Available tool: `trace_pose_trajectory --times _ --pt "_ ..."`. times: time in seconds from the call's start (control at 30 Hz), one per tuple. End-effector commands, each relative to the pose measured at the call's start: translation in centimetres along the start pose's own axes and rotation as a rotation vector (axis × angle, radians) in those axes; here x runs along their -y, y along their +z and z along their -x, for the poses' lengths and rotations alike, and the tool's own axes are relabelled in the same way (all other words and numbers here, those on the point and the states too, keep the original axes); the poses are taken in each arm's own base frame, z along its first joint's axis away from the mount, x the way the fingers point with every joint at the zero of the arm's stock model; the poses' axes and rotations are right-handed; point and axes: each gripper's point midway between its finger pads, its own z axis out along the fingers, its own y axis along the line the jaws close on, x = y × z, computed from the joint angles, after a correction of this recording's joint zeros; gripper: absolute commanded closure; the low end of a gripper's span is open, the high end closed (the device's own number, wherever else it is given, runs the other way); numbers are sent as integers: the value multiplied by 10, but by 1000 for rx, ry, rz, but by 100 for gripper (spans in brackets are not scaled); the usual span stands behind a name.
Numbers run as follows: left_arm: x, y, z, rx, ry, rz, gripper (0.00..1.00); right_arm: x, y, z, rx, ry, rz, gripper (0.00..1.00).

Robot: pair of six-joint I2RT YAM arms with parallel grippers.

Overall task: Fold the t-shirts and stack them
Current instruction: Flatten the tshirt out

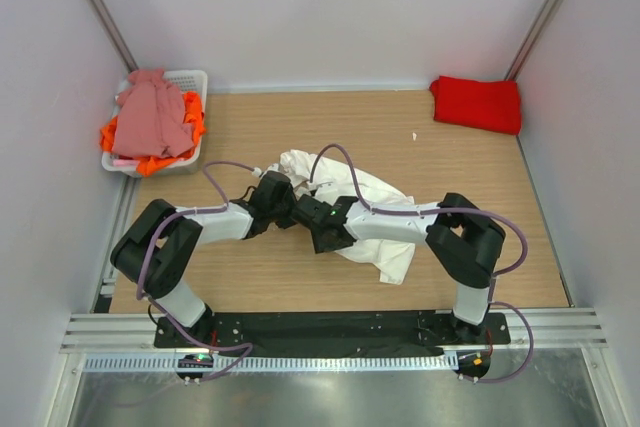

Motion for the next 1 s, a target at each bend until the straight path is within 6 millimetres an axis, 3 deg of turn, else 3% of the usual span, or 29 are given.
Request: trace_pose_trajectory --times 0.0,0.1,0.23,0.47,0.57,0.7,0.83,0.93,0.97 --pt "11 -4 6 19 0 -51 100 -9 -4 26 81 1 3 53" --pt "10 -4 7 20 -3 -51 100 -5 -3 23 80 3 -13 65" --pt "10 -4 6 19 -3 -52 100 0 -7 23 83 6 -18 97" --pt "10 -4 7 20 0 -51 100 14 -16 20 92 9 -50 98" --pt "9 -3 6 18 2 -50 100 36 -44 31 136 3 -112 99" --pt "10 -4 6 21 3 -56 100 70 -104 55 225 14 -151 99" --pt "12 -6 7 24 6 -67 100 121 -167 68 302 114 -170 99" --pt "13 -10 7 35 7 -82 100 158 -200 71 370 199 -217 99" --pt "17 -14 11 48 7 -97 100 178 -220 72 412 252 -222 99"
